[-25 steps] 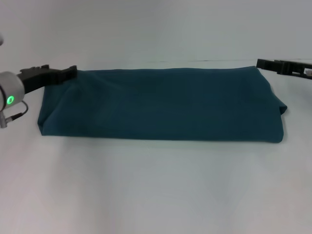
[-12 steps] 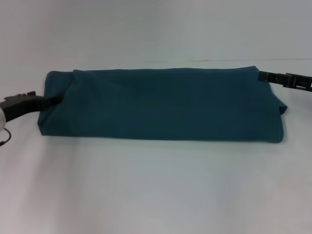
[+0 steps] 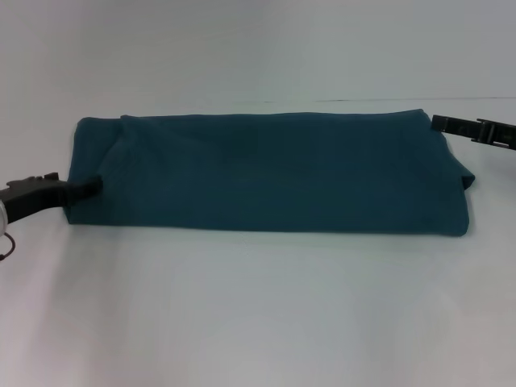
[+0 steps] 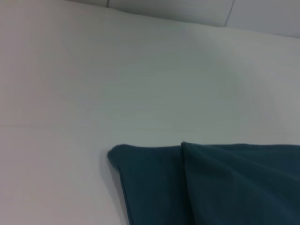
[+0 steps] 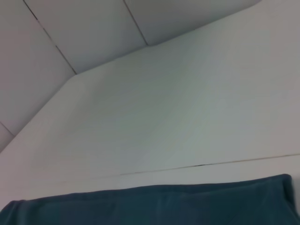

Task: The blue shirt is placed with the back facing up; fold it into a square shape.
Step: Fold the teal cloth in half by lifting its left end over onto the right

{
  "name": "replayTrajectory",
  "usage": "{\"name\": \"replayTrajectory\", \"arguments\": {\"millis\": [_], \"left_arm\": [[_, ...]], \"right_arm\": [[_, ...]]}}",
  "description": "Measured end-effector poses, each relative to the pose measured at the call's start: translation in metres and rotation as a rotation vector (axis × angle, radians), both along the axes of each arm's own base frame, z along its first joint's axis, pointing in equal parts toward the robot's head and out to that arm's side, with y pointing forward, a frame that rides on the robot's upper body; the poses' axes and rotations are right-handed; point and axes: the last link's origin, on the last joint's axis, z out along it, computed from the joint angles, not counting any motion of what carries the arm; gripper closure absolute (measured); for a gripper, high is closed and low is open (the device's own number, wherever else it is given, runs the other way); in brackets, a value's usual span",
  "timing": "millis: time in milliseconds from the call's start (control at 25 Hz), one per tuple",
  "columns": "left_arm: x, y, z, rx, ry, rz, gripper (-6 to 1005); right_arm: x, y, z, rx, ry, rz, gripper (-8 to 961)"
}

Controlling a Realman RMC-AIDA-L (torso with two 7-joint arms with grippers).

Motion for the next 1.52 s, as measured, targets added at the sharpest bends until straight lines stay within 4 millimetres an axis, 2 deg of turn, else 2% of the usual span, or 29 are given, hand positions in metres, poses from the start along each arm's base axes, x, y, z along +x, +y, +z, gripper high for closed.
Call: {"name": "replayTrajectory", "arguments": {"millis": [800,1360,1520], "left_arm": [[-0.001,-0.017,-0.006,-0.086,-0.047,-0.018,138],[-0.003,-0.02,-0.008,-0.113,-0.019,-0.023,140],[-0.006,-0.019,-0.005,-0.095,-0.012,-0.013,206]], "right_arm": [[0.011,-0.004,0.0,0.016,-0.011,-0.037,152],[0.015,-0.008,-0.001,0.007,-0.015,-0.046,156],[0.016,-0.008,-0.001,0.006,-0.014,-0.047,157]]}}
